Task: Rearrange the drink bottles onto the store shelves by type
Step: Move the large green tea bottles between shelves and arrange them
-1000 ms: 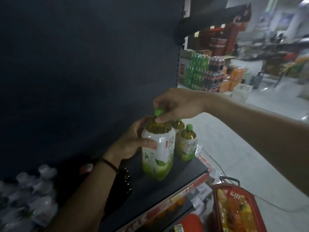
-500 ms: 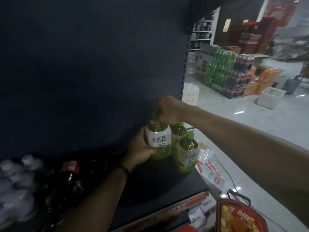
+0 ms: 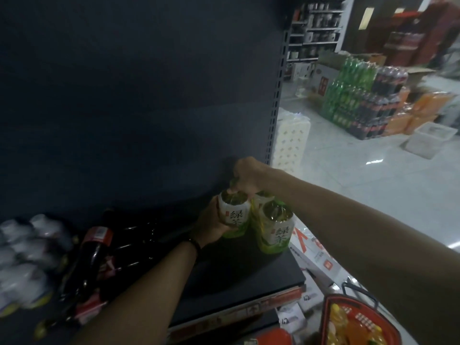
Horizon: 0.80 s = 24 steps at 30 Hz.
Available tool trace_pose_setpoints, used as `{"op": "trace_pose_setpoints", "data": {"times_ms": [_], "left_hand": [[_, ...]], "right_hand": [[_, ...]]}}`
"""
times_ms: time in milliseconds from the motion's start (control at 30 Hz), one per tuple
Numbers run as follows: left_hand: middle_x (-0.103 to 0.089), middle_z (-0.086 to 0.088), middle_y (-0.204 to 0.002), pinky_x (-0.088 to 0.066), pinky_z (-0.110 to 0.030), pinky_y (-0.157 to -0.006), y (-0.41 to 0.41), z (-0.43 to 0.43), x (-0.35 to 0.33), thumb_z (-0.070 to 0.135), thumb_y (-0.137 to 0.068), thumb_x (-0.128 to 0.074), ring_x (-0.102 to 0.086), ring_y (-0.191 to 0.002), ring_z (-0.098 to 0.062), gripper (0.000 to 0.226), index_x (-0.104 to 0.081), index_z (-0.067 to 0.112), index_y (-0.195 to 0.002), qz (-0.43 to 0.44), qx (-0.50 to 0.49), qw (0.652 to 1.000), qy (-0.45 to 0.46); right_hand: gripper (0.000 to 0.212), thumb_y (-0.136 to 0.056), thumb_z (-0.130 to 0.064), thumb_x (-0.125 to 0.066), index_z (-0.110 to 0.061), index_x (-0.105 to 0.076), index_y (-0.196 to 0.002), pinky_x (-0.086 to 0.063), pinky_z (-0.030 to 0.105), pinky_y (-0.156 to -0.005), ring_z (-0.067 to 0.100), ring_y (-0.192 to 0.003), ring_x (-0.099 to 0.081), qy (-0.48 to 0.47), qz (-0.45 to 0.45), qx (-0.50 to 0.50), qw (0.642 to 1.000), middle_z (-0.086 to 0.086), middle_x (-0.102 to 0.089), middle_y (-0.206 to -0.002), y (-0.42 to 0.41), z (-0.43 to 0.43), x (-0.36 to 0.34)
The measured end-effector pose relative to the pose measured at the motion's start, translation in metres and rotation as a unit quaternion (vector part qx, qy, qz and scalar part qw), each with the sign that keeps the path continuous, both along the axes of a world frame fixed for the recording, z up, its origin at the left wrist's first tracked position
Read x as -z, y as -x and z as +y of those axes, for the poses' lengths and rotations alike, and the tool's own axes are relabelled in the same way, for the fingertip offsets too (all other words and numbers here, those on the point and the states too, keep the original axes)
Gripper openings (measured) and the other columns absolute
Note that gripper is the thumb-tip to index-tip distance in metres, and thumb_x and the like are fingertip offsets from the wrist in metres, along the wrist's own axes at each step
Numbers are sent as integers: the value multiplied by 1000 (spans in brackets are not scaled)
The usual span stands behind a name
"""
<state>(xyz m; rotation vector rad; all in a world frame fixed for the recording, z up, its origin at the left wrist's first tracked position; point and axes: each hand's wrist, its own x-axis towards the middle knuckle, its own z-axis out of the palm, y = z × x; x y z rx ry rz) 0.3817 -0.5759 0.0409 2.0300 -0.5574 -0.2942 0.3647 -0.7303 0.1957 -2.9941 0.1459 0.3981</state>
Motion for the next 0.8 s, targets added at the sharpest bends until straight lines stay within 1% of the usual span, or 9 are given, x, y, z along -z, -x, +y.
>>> {"op": "trace_pose_setpoints", "data": {"times_ms": [100,233,333,400,500,533,633,700,800], "left_hand": [[-66,23,-117,-51,-5,-86,-1,-3,5,4,-65,-99,-64,-109,6,88,-52,40,-129,-1,1,1000,10],[-59,28,-111,-46,2,-77,0,-6,3,-7,-72,-92,-61,-95,23,80,-49,48,-112,2,16,1000,20],[-60,22,-118,-45,-2,-83,-1,-9,4,-3,-71,-93,-63,-110,7,86,-47,48,-122,0,2,1000,21],[-58,23,-118,-44,-2,-85,0,-12,6,-5,-71,-93,-61,-110,1,89,-44,48,-123,-8,-1,1000,17],[-58,21,-124,-46,-2,-90,-5,-11,15,-6,-67,-94,-59,-115,-1,98,-41,41,-136,-23,-10,1000,10],[-58,20,-126,-47,-3,-93,-6,-10,18,-4,-66,-95,-58,-119,-2,101,-41,37,-142,-29,-16,999,3],[-64,8,-133,-54,-30,-106,-4,-4,23,18,-62,-102,-64,-123,-14,108,-42,24,-152,-6,-39,998,-39],[-68,3,-132,-56,-39,-105,10,1,15,29,-65,-99,-67,-121,-17,101,-44,19,-149,27,-62,996,-62],[-68,6,-125,-56,-25,-97,52,23,-3,24,-83,-87,-68,-111,-11,65,-56,16,-140,39,-90,992,-77]], "right_hand": [[35,-101,-43,-71,-8,-71,-105,-50,25,-55,15,-71,-72,-11,-15,8,1000,3,-80,-84,3,3,-1],[36,-104,-43,-64,-7,-69,-107,-64,33,-76,20,-81,-78,-35,-8,29,999,5,-81,-86,3,2,-1],[35,-107,-40,-60,-7,-71,-109,-56,27,-67,18,-84,-75,9,-25,-9,1000,2,-80,-87,5,0,-1],[31,-107,-35,-61,-7,-71,-115,-50,24,-63,15,-80,-71,-4,-29,-5,1000,1,-76,-91,9,0,-3],[34,-104,-28,-64,-13,-66,-135,-53,26,-81,19,-103,-66,-27,-36,1,999,4,-69,-118,18,-2,-5],[31,-105,-26,-63,-13,-69,-132,-54,26,-80,19,-101,-67,-47,-49,13,998,4,-71,-115,23,-1,-7],[28,-107,-32,-56,-13,-75,-117,-56,31,-78,23,-94,-69,-68,-123,19,990,5,-73,-105,35,3,-5],[26,-105,-34,-58,-18,-73,-120,-59,39,-87,27,-101,-70,-104,-161,30,981,6,-72,-112,45,8,-2],[18,-102,-29,-61,-23,-75,-112,-55,35,-84,25,-100,-70,-170,-183,10,968,1,-73,-109,66,24,7]]}}
